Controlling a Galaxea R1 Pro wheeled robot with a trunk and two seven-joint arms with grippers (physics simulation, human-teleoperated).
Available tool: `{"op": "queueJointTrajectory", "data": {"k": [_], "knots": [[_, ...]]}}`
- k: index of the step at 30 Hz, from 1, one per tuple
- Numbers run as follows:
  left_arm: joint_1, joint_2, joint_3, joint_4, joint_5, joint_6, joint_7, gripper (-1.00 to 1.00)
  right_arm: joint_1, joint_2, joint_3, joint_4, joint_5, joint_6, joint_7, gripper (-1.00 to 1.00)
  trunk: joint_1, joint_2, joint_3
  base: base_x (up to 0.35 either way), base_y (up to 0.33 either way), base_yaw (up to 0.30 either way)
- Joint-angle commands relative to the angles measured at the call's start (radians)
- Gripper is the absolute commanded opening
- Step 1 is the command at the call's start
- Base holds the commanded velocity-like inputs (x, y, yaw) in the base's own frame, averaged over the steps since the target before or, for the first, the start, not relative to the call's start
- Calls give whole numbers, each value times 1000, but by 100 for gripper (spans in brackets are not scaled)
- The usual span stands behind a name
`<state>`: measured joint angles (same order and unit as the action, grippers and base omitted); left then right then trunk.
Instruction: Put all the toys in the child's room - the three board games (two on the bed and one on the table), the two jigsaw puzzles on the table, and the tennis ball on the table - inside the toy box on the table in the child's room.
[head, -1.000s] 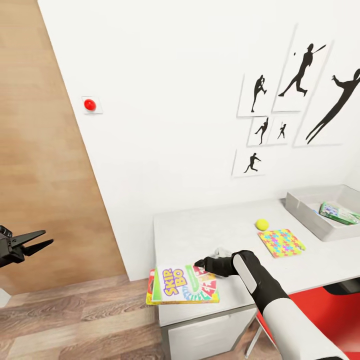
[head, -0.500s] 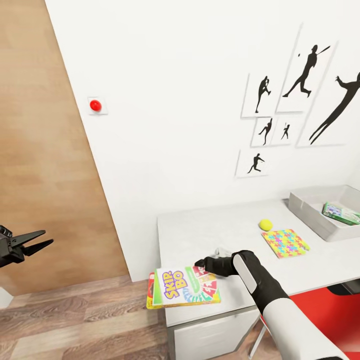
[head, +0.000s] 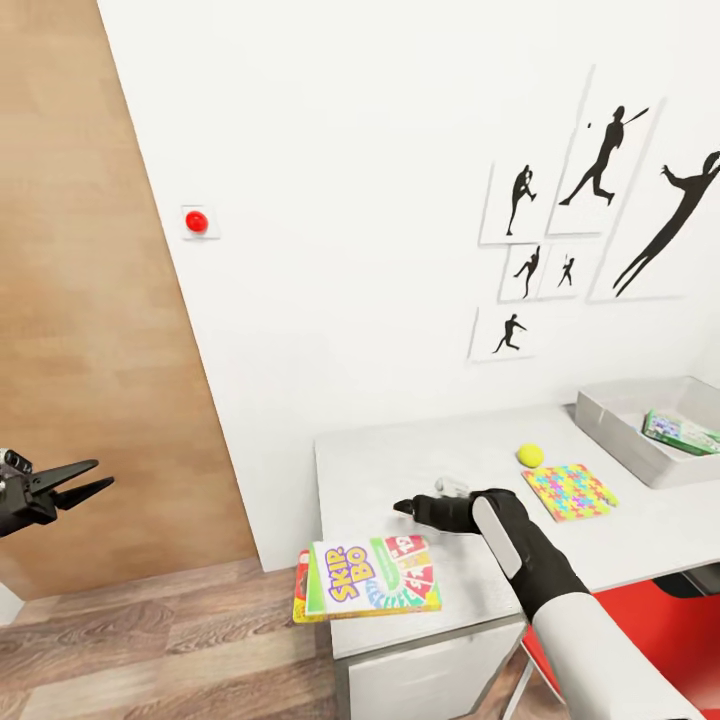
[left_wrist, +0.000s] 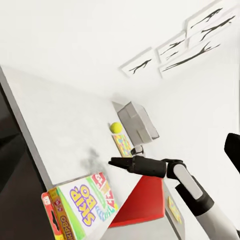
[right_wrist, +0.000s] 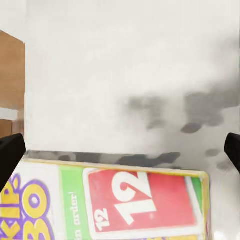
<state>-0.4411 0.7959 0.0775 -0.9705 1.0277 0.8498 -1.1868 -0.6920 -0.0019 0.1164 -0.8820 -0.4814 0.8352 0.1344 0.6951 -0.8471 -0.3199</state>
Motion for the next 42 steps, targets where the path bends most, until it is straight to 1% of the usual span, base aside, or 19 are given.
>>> {"op": "queueJointTrajectory", "data": {"k": [1, 4, 7, 9, 13, 16, 17, 19, 22, 23, 26, 27, 29, 30, 32, 35, 37, 40, 42], "knots": [[-1, -6, -1, -5, 5, 6, 1, 100, 0, -1, -1, -27, 8, 4, 7, 100, 0, -1, 0, 0, 0, 0], [-1, -24, -2, -17, 4, 5, 3, 100, 16, -2, -3, -100, 4, 6, 9, 100, 0, -1, 5, 0, 0, 0], [-1, -38, -2, -23, -14, 5, 21, 100, 46, -3, -3, -196, 1, 7, 17, 100, 0, -1, 10, 0, 0, 0], [-1, -46, -2, -26, -38, 5, 46, 100, 91, -3, -3, -280, -1, 6, 24, 100, 0, -1, 13, 0, 0, 0], [-4, -67, -2, -35, -56, 5, 82, 100, 178, -3, -5, -404, -1, 6, 42, 100, 0, -1, 20, 0, 0, 0], [-7, -95, -2, -40, -61, 5, 129, 100, 237, -14, -11, -565, -3, 12, 83, 100, 0, -1, 25, 0, 0, 0], [-8, -101, -2, -40, -61, 5, 140, 100, 248, -18, -12, -582, -3, 11, 92, 100, 0, -1, 27, 0, 0, 0], [-10, -134, -5, -41, -64, 5, 196, 100, 284, -26, -16, -623, -4, 8, 137, 100, 0, -1, 30, 0, 0, 0], [-11, -178, -10, -42, -65, 3, 281, 100, 301, -31, -20, -640, -3, 5, 189, 100, 0, -1, 35, 0, 0, 0], [-11, -186, -11, -42, -65, 2, 299, 100, 303, -31, -21, -642, -2, 4, 194, 100, 0, -1, 36, 0, 0, 0], [-12, -244, -21, -42, -78, -11, 408, 100, 308, -33, -23, -648, -3, -1, 212, 100, 0, -1, 37, 0, 0, 0], [-12, -255, -25, -41, -86, -13, 426, 100, 309, -34, -24, -648, -3, -1, 214, 100, 0, -1, 38, 0, 0, 0], [-13, -301, -40, -41, -142, -20, 486, 100, 309, -34, -24, -650, -2, -1, 218, 100, 0, -1, 38, 0, -33, 0], [-14, -337, -46, -41, -192, -22, 509, 100, 310, -35, -24, -651, -1, -1, 220, 100, 0, -1, 38, 0, -164, 0], [-14, -378, -49, -37, -250, -23, 523, 100, 310, -35, -23, -652, 1, -1, 221, 100, 0, -1, 38, 0, -227, 0], [-14, -401, -50, -33, -289, -21, 529, 100, 310, -35, -24, -655, 0, -1, 222, 100, 0, -1, 38, 0, -174, 0], [-14, -407, -50, -32, -299, -18, 528, 100, 310, -34, -31, -657, -2, 1, 223, 100, 0, -1, 38, 0, -65, 0], [-13, -409, -50, -31, -300, -3, 527, 100, 310, -34, -88, -659, -4, 7, 231, 100, 0, -1, 38, 0, -125, 0], [-13, -408, -47, -30, -298, 29, 526, 100, 310, -34, -133, -659, -6, 9, 270, 100, 0, -1, 38, 0, -239, 0]]}}
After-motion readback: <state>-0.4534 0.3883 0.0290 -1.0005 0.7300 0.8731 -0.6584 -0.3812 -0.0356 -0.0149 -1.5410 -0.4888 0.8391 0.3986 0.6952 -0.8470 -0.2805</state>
